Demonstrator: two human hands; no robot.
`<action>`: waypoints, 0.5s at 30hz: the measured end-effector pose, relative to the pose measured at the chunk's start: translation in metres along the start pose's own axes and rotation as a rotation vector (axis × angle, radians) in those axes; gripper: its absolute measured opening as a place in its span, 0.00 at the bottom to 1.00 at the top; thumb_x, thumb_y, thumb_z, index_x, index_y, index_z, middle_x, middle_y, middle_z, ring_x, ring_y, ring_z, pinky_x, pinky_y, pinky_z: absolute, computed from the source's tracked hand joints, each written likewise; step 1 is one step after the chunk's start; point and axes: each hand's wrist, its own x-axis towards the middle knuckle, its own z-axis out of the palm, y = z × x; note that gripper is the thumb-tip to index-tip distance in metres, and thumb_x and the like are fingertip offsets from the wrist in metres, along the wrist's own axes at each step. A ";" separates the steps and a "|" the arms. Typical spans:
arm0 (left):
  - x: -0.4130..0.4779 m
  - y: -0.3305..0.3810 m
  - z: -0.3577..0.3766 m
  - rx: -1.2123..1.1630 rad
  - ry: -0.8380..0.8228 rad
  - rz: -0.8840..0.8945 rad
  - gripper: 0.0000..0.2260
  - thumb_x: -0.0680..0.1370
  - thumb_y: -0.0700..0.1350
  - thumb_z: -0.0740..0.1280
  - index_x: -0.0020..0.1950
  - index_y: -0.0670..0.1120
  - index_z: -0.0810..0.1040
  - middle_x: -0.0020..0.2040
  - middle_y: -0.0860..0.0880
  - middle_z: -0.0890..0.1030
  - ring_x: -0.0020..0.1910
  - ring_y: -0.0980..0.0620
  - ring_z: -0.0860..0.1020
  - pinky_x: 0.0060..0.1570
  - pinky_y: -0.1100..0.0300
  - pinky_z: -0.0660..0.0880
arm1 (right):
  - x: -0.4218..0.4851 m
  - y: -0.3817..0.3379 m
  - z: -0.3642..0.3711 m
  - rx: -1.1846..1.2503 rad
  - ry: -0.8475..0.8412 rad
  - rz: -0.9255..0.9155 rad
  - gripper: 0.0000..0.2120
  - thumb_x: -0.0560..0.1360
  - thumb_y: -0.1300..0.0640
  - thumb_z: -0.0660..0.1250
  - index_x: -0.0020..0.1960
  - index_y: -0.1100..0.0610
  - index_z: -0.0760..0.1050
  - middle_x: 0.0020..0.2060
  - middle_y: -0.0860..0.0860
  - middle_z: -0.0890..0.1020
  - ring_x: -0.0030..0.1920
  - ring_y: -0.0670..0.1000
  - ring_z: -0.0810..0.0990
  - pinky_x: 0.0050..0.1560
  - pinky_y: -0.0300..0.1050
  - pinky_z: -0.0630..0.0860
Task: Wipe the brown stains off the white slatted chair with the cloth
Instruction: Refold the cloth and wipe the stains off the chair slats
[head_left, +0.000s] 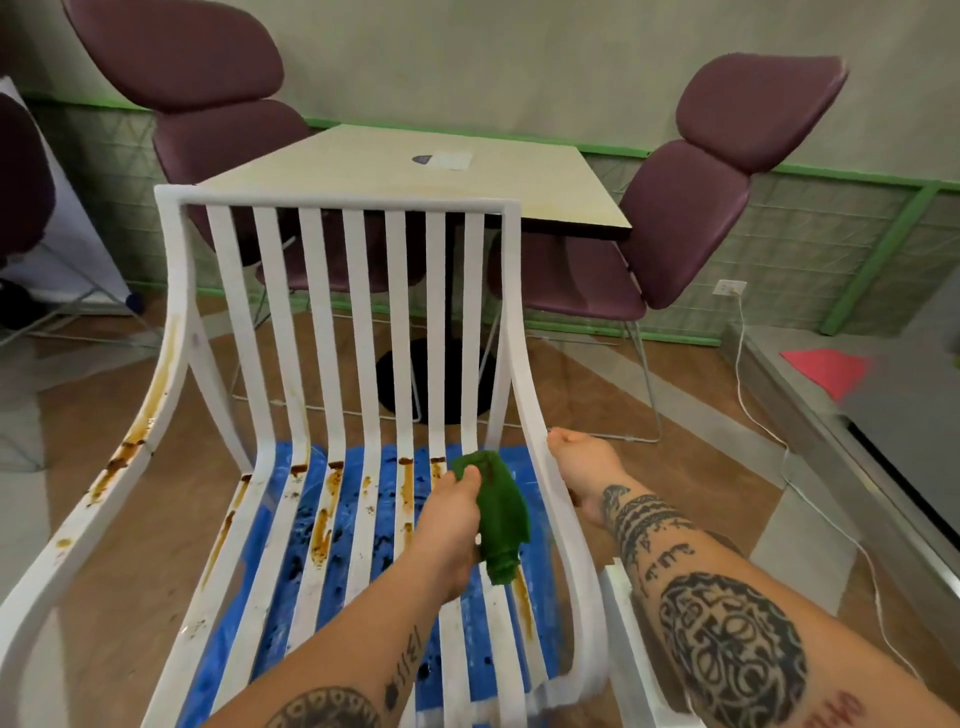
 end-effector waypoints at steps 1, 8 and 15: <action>0.008 -0.002 0.006 0.015 -0.025 0.017 0.13 0.86 0.51 0.59 0.66 0.49 0.75 0.56 0.44 0.83 0.54 0.42 0.83 0.55 0.39 0.80 | 0.006 0.003 0.003 0.023 -0.008 0.010 0.14 0.79 0.50 0.65 0.62 0.50 0.82 0.57 0.52 0.83 0.55 0.56 0.81 0.62 0.55 0.79; 0.039 -0.007 0.057 0.129 -0.070 0.104 0.11 0.85 0.50 0.60 0.52 0.56 0.82 0.50 0.46 0.86 0.51 0.45 0.84 0.56 0.44 0.81 | 0.005 0.015 0.008 0.326 -0.059 0.087 0.14 0.80 0.56 0.66 0.64 0.50 0.80 0.55 0.53 0.85 0.56 0.57 0.84 0.60 0.59 0.79; 0.096 0.050 0.081 0.020 0.030 0.058 0.12 0.85 0.54 0.60 0.55 0.48 0.77 0.48 0.44 0.80 0.45 0.45 0.79 0.44 0.51 0.79 | 0.004 0.006 -0.003 0.156 -0.071 0.052 0.14 0.81 0.53 0.66 0.66 0.51 0.78 0.56 0.49 0.83 0.47 0.45 0.78 0.39 0.40 0.71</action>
